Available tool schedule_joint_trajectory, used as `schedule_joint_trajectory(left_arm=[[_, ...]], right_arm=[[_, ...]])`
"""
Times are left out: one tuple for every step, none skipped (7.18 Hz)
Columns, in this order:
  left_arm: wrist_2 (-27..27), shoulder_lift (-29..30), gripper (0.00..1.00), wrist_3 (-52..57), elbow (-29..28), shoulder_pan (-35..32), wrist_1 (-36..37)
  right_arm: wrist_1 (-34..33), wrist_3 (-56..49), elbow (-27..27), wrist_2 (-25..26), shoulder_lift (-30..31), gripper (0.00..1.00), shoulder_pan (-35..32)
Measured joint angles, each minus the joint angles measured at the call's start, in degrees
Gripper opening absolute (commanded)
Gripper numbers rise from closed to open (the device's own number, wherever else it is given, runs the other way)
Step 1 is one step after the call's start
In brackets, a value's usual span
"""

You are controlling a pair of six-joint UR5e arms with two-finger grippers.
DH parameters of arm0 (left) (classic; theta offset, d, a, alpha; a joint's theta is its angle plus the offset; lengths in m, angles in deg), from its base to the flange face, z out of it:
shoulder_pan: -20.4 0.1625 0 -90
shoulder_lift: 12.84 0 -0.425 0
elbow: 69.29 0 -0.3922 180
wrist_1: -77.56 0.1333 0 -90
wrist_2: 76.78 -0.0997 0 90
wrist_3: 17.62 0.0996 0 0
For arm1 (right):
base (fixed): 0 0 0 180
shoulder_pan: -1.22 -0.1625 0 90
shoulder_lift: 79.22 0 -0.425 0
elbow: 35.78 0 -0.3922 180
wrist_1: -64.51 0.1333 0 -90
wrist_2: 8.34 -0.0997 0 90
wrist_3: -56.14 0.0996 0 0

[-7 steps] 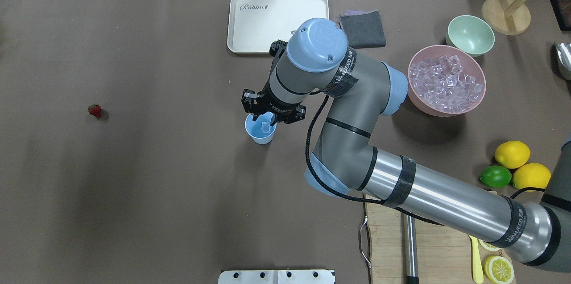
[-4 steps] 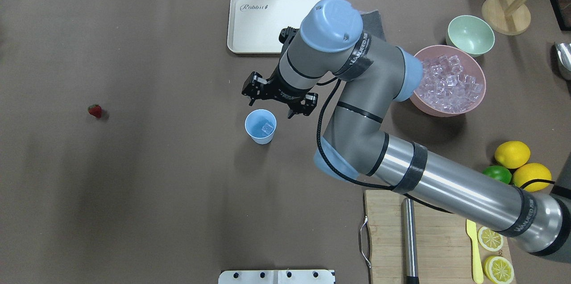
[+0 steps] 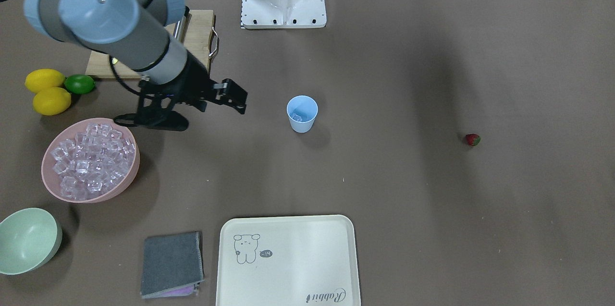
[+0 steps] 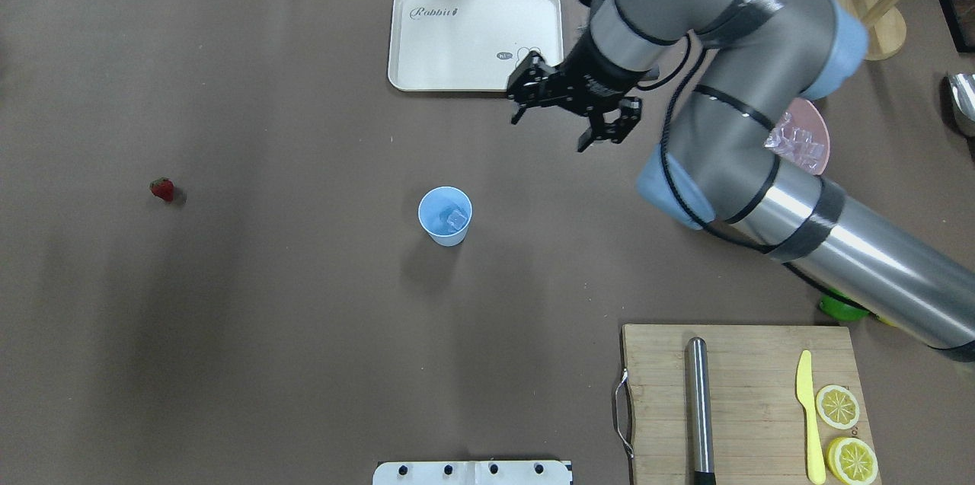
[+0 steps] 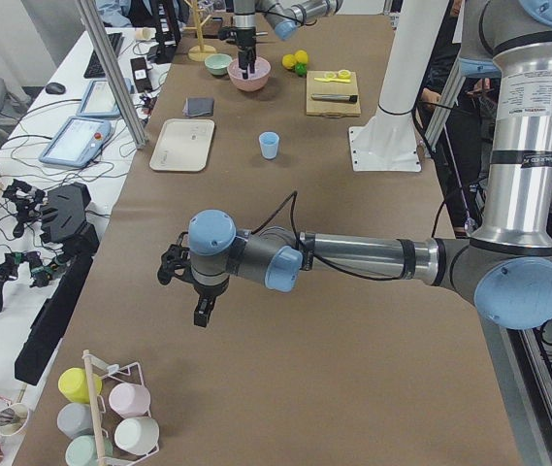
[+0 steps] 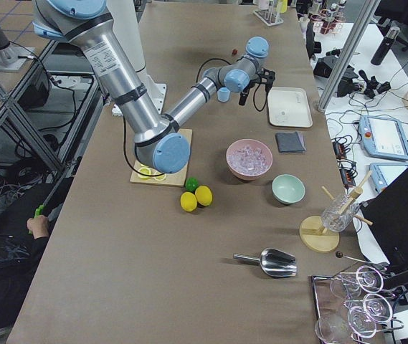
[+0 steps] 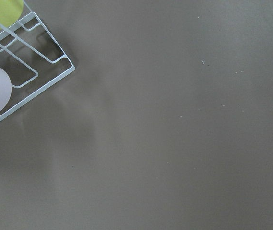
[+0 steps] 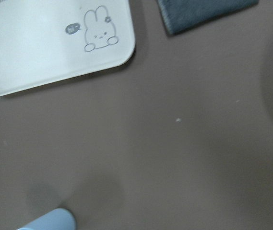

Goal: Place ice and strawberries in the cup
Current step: 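Move the right gripper back down into the pink ice bowl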

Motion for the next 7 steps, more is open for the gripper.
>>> schedule_joint_trajectory(left_arm=[[0.01,-0.08,0.98,0.01,0.08,0.00,-0.01],[0.01,-0.10,0.98,0.01,0.10,0.00,-0.01],[0.01,-0.12,0.98,0.01,0.12,0.00,-0.01],[0.01,-0.12,0.98,0.01,0.15,0.00,-0.02],[0.01,-0.12,0.98,0.05,0.18,0.00,-0.01],[0.01,-0.15,0.98,0.12,0.19,0.00,-0.01],[0.02,-0.18,0.98,0.18,0.19,0.00,-0.01]], right_arm=[[-1.79,-9.14,0.43,1.54,3.31,0.99,-2.95],[-6.78,-17.17,0.49,4.27,4.63,0.99,-4.78],[-12.65,-24.28,0.11,8.20,4.79,0.99,-5.52],[-16.66,-30.13,0.03,12.34,4.75,0.99,-5.57],[-18.34,-33.75,0.75,15.96,4.46,0.94,-5.03],[-18.79,-35.50,2.24,18.85,3.79,0.88,-3.90],[-18.75,-36.28,3.54,20.62,3.20,0.85,-2.62]])
